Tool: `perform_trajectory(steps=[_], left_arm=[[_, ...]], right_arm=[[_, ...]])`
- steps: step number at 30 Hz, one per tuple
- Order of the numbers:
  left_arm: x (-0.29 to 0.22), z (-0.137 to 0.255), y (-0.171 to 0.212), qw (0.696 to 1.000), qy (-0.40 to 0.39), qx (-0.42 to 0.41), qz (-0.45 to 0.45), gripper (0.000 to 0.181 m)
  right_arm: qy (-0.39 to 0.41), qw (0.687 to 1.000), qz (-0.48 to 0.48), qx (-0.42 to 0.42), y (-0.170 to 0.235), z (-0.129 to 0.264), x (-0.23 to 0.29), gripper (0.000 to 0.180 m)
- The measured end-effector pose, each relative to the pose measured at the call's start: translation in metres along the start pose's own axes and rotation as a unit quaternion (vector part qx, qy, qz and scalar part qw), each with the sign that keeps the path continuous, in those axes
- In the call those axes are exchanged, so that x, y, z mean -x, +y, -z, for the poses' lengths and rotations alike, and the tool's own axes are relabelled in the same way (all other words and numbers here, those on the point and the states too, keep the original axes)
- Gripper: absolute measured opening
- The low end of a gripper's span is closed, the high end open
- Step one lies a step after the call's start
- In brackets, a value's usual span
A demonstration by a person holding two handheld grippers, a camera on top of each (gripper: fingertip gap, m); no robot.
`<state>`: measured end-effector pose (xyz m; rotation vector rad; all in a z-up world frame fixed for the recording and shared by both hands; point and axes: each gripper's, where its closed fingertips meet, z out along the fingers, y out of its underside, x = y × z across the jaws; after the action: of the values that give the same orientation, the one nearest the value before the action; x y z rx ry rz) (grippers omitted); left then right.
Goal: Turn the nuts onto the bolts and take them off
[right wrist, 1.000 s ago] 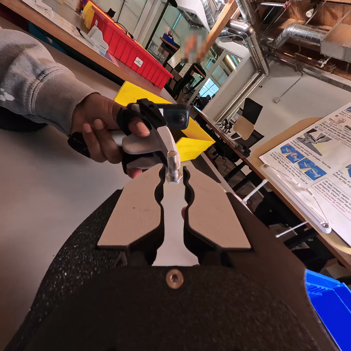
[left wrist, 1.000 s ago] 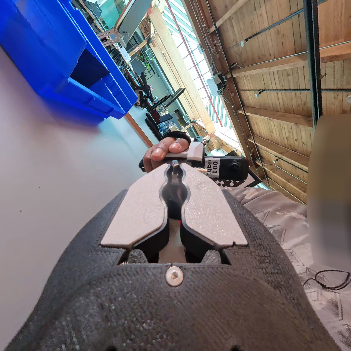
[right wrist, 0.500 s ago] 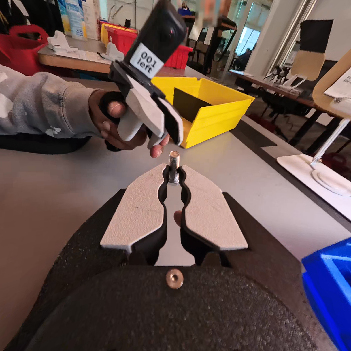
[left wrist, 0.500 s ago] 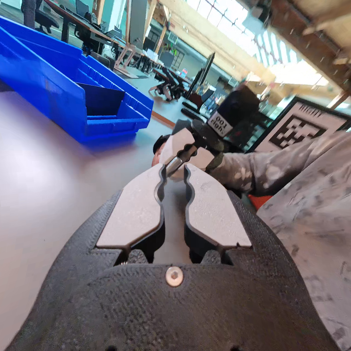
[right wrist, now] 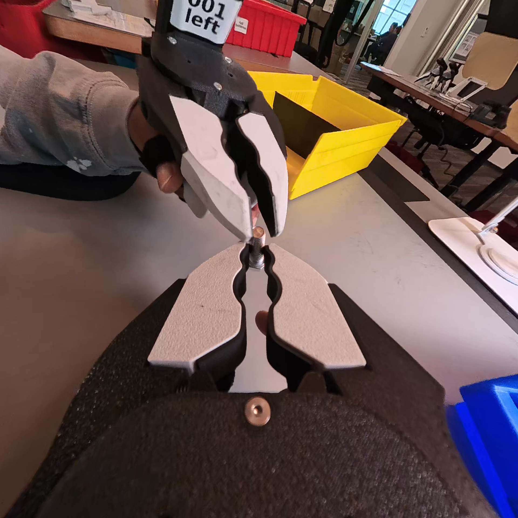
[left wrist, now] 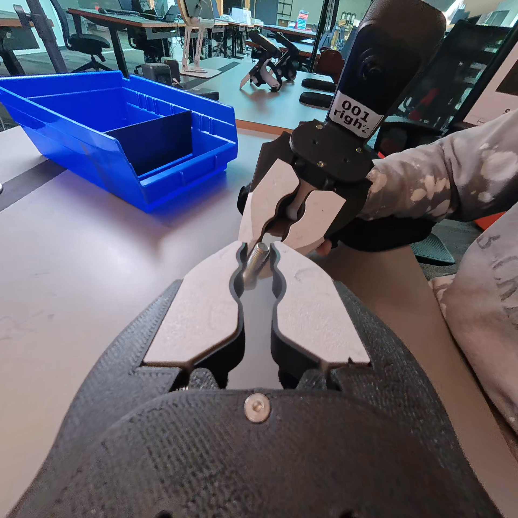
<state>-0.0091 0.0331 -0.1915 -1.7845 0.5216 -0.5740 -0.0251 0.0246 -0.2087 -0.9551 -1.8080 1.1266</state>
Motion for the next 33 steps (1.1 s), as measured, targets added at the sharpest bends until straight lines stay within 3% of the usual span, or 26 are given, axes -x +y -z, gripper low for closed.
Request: perform_trajectory(steps=[5, 9, 12, 17, 23, 26, 33], left_arm=[[-0.004, 0.000, 0.001, 1.000, 0.008, 0.010, -0.023, 0.011], [-0.005, 0.008, -0.016, 0.999, 0.018, -0.037, 0.003, 0.010], [-0.003, 0.017, -0.025, 0.995, 0.046, -0.073, 0.050, 0.010], [-0.012, 0.021, -0.031, 0.992, 0.077, -0.088, 0.047, 0.010], [-0.030, 0.019, -0.033, 0.991, 0.103, -0.087, 0.002, 0.010], [-0.035, 0.019, -0.034, 0.990, 0.109, -0.091, -0.012, 0.010], [-0.040, 0.021, -0.038, 0.988, 0.109, -0.103, -0.039, 0.010]], right_arm=[[-0.003, 1.000, 0.007, -0.003, 0.000, 0.000, 0.003, 0.009], [-0.004, 0.998, -0.022, -0.064, -0.016, 0.008, -0.003, 0.011], [-0.014, 0.996, -0.041, -0.083, -0.019, 0.012, -0.005, 0.031], [-0.032, 0.995, -0.026, -0.089, -0.021, 0.009, 0.006, 0.040], [-0.039, 0.995, 0.007, -0.094, -0.025, 0.005, 0.020, 0.033], [-0.035, 0.994, 0.020, -0.102, -0.028, 0.007, 0.023, 0.020], [-0.044, 0.992, 0.013, -0.118, -0.034, 0.011, 0.027, 0.019]])
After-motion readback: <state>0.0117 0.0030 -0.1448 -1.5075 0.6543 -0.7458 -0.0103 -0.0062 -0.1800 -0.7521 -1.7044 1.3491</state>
